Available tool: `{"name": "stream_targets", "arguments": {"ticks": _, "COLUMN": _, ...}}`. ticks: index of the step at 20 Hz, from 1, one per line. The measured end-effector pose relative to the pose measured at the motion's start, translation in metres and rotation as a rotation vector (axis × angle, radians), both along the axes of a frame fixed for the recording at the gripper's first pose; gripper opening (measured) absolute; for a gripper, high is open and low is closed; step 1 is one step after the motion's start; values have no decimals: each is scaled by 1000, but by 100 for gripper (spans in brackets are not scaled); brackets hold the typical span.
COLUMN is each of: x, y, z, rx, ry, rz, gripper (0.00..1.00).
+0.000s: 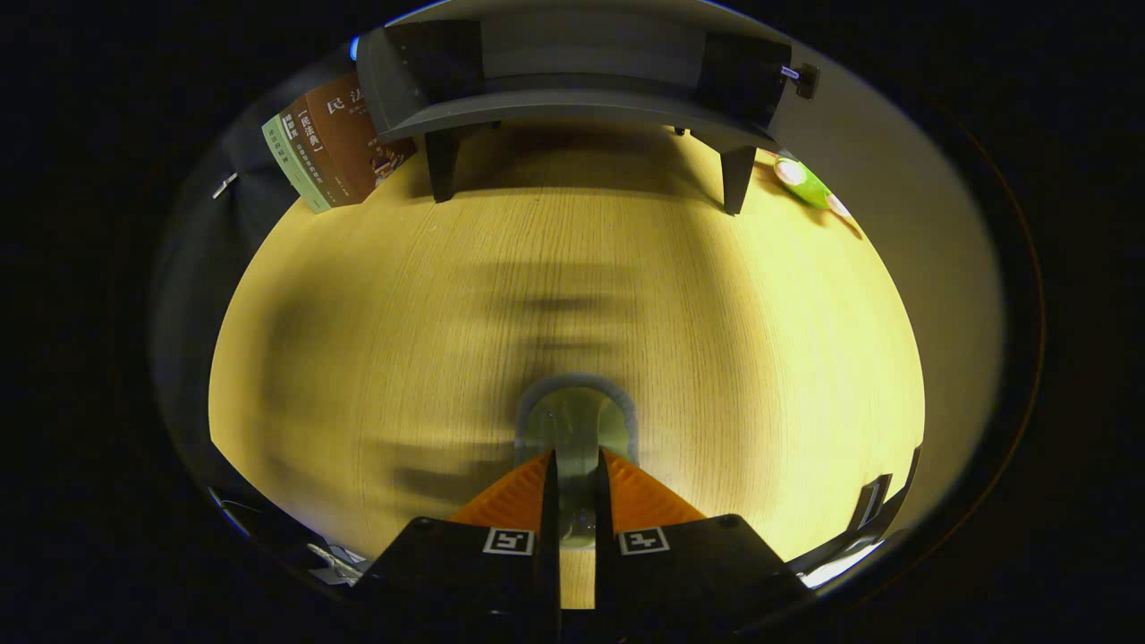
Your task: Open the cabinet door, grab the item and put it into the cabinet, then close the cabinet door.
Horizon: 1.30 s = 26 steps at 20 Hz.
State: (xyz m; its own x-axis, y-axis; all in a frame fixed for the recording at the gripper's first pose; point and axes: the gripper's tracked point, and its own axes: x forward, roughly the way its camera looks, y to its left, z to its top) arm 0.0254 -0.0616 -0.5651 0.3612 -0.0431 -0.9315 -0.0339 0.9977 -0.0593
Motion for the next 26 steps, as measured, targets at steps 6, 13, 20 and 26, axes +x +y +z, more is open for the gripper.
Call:
{"name": "stream_targets", "arguments": {"ticks": 6, "x": 14, "y": 3, "z": 25, "rx": 11, "ry": -64, "rz": -6, "gripper": 12}}
{"name": "stream_targets", "arguments": {"ticks": 13, "x": 69, "y": 17, "z": 132, "rx": 8, "ry": -321, "rz": -13, "gripper": 12}}
{"name": "stream_targets", "arguments": {"ticks": 20, "x": 103, "y": 25, "z": 253, "rx": -7, "ry": -594, "rz": -28, "gripper": 12}}
{"name": "stream_targets", "arguments": {"ticks": 26, "x": 129, "y": 23, "z": 333, "rx": -10, "ry": -773, "rz": -48, "gripper": 12}}
